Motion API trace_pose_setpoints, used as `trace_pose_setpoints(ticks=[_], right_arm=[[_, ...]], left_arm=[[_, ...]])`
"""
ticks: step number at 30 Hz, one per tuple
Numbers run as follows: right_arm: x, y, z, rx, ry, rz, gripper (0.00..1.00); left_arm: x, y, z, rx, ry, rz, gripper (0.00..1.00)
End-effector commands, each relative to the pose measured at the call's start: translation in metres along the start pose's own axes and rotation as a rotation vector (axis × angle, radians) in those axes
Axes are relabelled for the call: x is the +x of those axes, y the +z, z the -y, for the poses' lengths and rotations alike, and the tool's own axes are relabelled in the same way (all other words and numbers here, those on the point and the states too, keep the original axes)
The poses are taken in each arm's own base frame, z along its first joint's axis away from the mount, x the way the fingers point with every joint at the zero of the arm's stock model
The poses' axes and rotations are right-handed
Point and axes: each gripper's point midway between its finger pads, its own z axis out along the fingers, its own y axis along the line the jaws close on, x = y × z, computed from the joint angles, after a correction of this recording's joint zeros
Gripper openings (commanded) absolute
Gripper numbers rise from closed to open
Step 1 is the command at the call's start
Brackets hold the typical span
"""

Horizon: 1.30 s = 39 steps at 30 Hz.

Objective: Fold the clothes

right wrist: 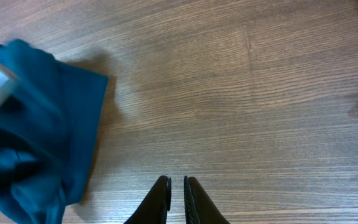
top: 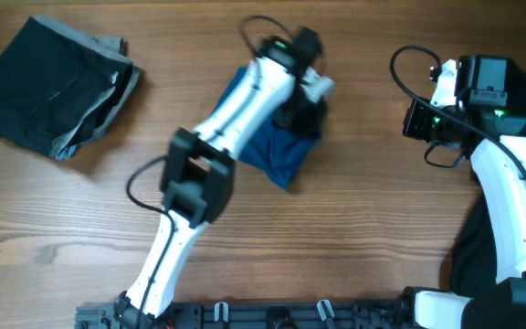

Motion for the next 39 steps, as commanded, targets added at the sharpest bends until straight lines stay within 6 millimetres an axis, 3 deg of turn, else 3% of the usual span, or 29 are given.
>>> trace_pose_setpoints(ticks=[1, 4, 6, 7, 10, 12, 13, 15, 17, 18, 21, 22, 23, 24, 25, 27, 29, 30, 32, 34, 36, 38, 39], right_arm=[[-0.006, -0.008, -0.004, -0.013, 0.000, 0.030, 0.12], [-0.007, -0.008, -0.004, -0.014, 0.000, 0.032, 0.12], [-0.007, -0.008, -0.004, -0.014, 0.000, 0.032, 0.12], [-0.007, -0.008, -0.004, -0.014, 0.000, 0.032, 0.12], [-0.006, -0.008, -0.004, -0.014, 0.003, 0.028, 0.12], [-0.003, -0.008, -0.003, -0.012, 0.006, 0.016, 0.12], [-0.001, -0.008, -0.003, -0.011, 0.010, 0.009, 0.12], [0.002, -0.008, -0.003, -0.013, 0.036, -0.002, 0.12], [0.002, -0.008, -0.007, -0.035, 0.035, -0.005, 0.12], [0.002, -0.008, -0.007, -0.035, 0.033, -0.003, 0.12], [0.002, -0.008, -0.007, -0.034, 0.030, -0.003, 0.12], [0.002, -0.008, -0.007, -0.034, 0.027, -0.003, 0.12], [0.002, -0.008, -0.007, -0.034, 0.028, -0.003, 0.12], [0.002, -0.008, -0.007, -0.034, 0.027, -0.003, 0.12], [0.002, -0.008, -0.007, -0.034, 0.027, -0.003, 0.13], [0.003, -0.008, -0.012, -0.062, -0.001, -0.009, 0.13], [0.010, -0.012, -0.046, -0.242, -0.166, -0.027, 0.13], [0.018, -0.015, -0.072, -0.363, -0.266, -0.037, 0.12], [0.029, -0.009, -0.096, -0.415, -0.320, -0.073, 0.11], [0.047, 0.022, -0.121, -0.435, -0.390, -0.125, 0.12], [0.075, 0.065, -0.140, -0.483, -0.456, -0.235, 0.15], [0.101, 0.092, -0.152, -0.551, -0.538, -0.321, 0.16], [0.107, 0.100, -0.155, -0.555, -0.549, -0.339, 0.16]], left_arm=[[0.010, -0.025, 0.010, -0.133, 0.066, 0.020, 0.04], [0.015, -0.080, -0.002, -0.250, 0.043, 0.100, 0.04], [0.008, -0.127, -0.039, -0.390, -0.051, 0.219, 0.04], [0.002, -0.137, -0.056, -0.403, -0.085, 0.253, 0.04], [-0.013, -0.132, -0.111, -0.404, -0.201, 0.282, 0.04], [-0.021, -0.103, -0.145, -0.378, -0.253, 0.259, 0.04], [-0.023, -0.078, -0.153, -0.304, -0.271, 0.227, 0.04], [-0.026, -0.053, -0.143, -0.188, -0.267, 0.192, 0.04], [-0.035, -0.044, -0.094, -0.024, -0.190, 0.196, 0.04], [-0.037, -0.040, -0.060, 0.067, -0.113, 0.193, 0.04], [-0.012, -0.010, 0.008, 0.097, 0.071, 0.082, 0.04], [-0.001, -0.001, 0.021, 0.058, 0.115, 0.044, 0.04], [0.003, 0.000, 0.021, 0.003, 0.129, 0.034, 0.04], [0.006, -0.006, 0.021, -0.057, 0.138, 0.038, 0.04], [0.009, -0.029, 0.018, -0.125, 0.143, 0.071, 0.04], [0.005, -0.082, 0.001, -0.240, 0.073, 0.185, 0.04], [0.008, -0.143, -0.033, -0.345, -0.086, 0.310, 0.09], [0.016, -0.166, -0.056, -0.368, -0.186, 0.338, 0.20], [0.032, -0.180, -0.094, -0.378, -0.324, 0.312, 0.25], [0.050, -0.172, -0.140, -0.320, -0.456, 0.231, 0.29], [0.065, -0.140, -0.167, -0.162, -0.490, 0.135, 0.37], [0.074, -0.106, -0.189, -0.029, -0.518, 0.120, 0.42], [0.074, -0.095, -0.187, 0.060, -0.505, 0.132, 0.42]])
